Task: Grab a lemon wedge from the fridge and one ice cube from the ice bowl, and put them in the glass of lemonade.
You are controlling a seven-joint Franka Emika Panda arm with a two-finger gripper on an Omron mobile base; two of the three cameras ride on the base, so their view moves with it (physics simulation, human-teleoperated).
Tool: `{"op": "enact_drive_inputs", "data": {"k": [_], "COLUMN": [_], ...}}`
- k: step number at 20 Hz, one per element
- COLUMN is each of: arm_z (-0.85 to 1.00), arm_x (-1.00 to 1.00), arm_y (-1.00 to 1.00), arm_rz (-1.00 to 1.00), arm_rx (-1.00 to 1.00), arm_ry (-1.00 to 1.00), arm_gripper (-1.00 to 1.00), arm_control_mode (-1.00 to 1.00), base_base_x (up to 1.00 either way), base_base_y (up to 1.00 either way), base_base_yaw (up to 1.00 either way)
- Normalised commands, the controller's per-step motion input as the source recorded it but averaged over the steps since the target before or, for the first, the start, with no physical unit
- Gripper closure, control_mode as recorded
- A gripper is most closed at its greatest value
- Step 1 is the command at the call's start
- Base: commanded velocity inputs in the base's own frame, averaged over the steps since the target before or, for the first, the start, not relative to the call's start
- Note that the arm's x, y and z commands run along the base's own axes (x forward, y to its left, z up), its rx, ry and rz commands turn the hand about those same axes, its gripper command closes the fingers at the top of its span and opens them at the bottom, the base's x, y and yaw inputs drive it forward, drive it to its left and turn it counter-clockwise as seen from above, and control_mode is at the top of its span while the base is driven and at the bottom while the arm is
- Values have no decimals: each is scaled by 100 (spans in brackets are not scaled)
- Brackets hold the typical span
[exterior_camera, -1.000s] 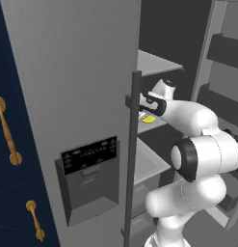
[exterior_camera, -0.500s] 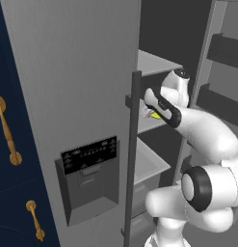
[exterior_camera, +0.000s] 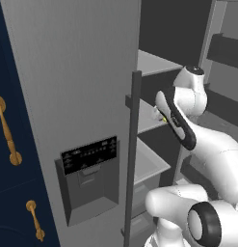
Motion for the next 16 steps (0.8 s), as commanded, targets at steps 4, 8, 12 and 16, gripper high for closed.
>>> {"op": "enact_drive_inputs", "data": {"k": [4,8,12,16], "arm_z": [37,29,7,0], "arm_x": [-85,-100,-100,-84], "arm_y": [1,0,2,0], "arm_rz": [-16,-17,-8,0], "arm_rx": [-3,-1,0,0], "arm_ry": [4,3,1,0], "arm_gripper": [100,100,100,100], "arm_control_mode": [-100,-100,-100,-100], "base_base_x": [0,0,0,0], "base_base_y": [0,0,0,0], "base_base_yaw": [0,0,0,0]}}
